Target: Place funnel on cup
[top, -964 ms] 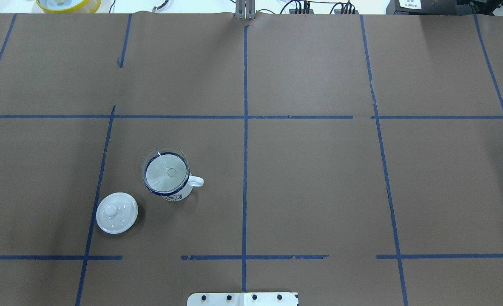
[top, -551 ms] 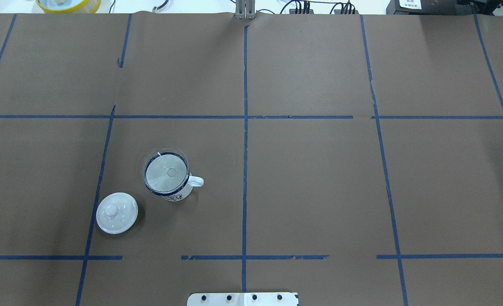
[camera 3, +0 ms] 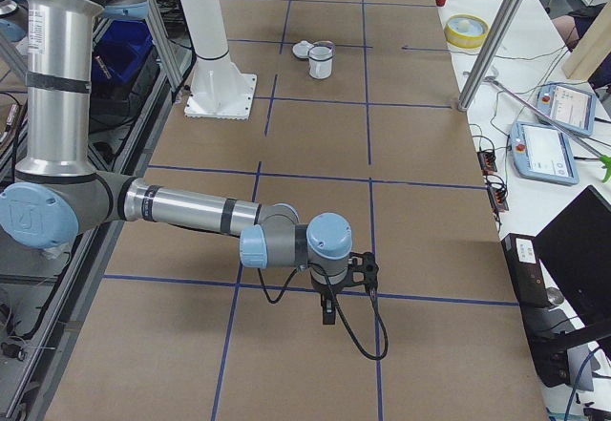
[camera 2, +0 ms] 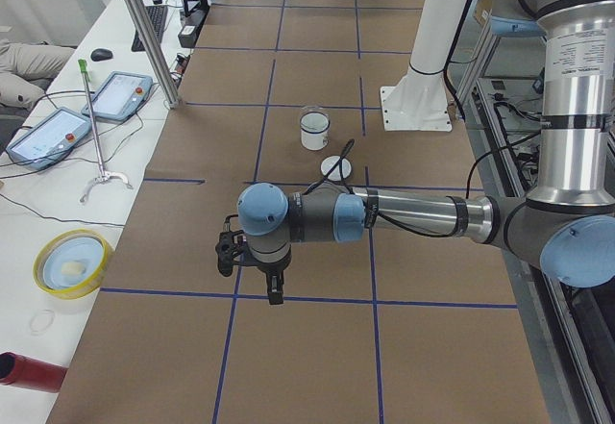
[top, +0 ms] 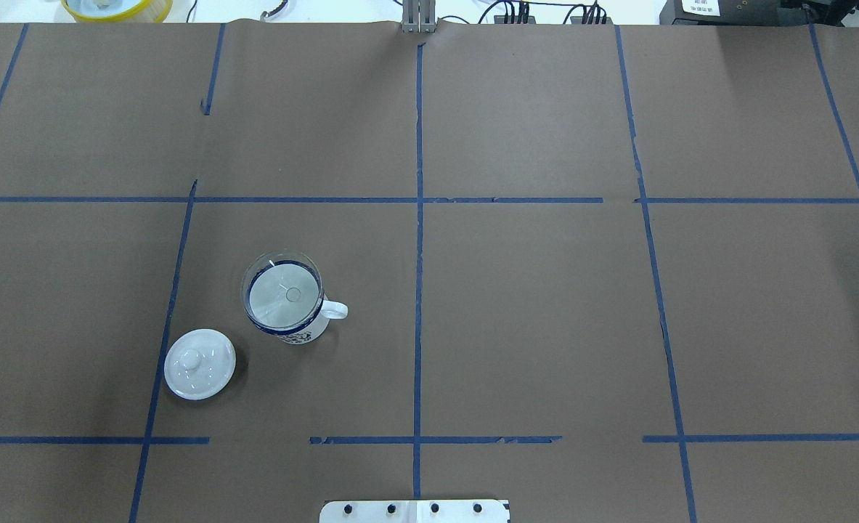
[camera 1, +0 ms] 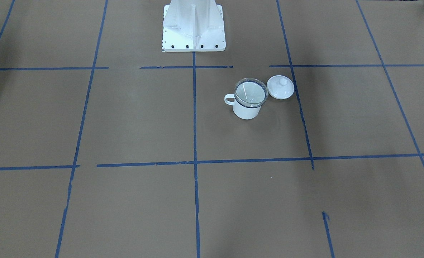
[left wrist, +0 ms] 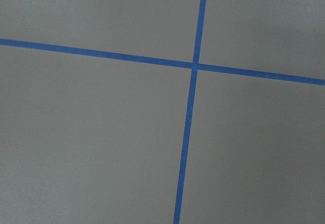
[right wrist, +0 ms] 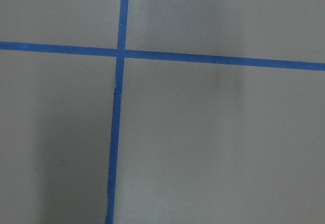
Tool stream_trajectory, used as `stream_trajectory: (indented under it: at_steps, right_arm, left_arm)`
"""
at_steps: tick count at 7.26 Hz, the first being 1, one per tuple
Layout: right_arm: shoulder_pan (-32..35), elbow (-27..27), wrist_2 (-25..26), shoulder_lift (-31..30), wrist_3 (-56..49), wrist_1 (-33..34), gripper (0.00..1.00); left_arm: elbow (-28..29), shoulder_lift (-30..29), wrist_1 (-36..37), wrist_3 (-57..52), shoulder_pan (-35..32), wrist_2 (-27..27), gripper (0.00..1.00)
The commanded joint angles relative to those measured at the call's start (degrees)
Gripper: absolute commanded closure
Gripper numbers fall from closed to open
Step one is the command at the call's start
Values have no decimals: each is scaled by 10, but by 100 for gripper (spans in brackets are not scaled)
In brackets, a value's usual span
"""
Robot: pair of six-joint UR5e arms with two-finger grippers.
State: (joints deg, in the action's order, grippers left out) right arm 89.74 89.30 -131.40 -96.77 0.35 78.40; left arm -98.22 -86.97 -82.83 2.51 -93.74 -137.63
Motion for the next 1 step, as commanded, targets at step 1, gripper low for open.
stream_trajectory:
  at_steps: [1]
  right_arm:
    - [0,0,0,0,0,0,0]
  left_arm:
    - [-6,-1,1,0,0,0,0]
